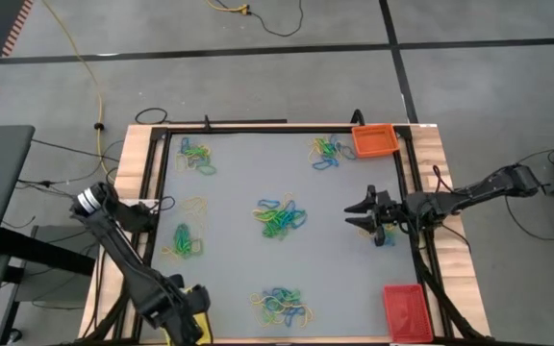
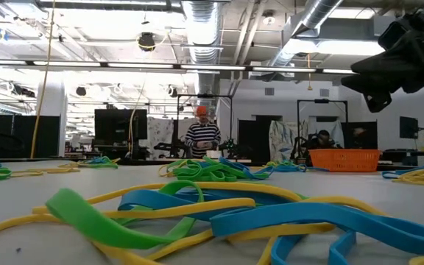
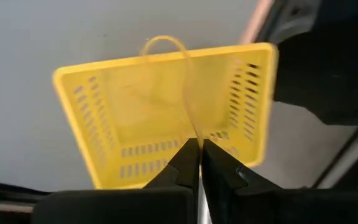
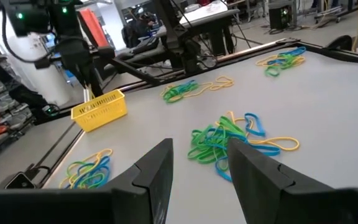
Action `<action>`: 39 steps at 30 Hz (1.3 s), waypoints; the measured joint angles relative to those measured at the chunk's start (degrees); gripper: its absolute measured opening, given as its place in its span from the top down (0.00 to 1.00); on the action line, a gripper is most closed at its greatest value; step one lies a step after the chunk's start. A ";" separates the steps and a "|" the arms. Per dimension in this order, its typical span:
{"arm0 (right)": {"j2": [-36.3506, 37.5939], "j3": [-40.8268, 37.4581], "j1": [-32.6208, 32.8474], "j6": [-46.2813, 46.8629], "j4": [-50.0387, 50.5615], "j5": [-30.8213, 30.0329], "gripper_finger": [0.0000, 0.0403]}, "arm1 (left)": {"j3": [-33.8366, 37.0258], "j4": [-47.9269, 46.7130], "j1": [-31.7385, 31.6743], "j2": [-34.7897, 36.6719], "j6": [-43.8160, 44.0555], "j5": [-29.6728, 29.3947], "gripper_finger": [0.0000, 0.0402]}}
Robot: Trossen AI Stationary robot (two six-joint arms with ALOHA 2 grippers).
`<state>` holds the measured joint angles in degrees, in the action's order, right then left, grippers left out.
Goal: Sort rubber bands into baskets
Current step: Put the yellow rubber band into the yellow bin, then adjust the yellow bin
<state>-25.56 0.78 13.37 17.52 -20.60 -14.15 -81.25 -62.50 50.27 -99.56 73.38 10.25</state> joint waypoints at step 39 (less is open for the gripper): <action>0.00 0.00 0.00 -0.02 0.02 -0.96 0.55 | 6.03 -9.07 -7.66 -0.87 -28.75 -6.92 0.60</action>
<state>-25.56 0.78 13.37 17.50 -20.58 -15.11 -75.22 -71.57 42.61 -100.42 44.62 3.33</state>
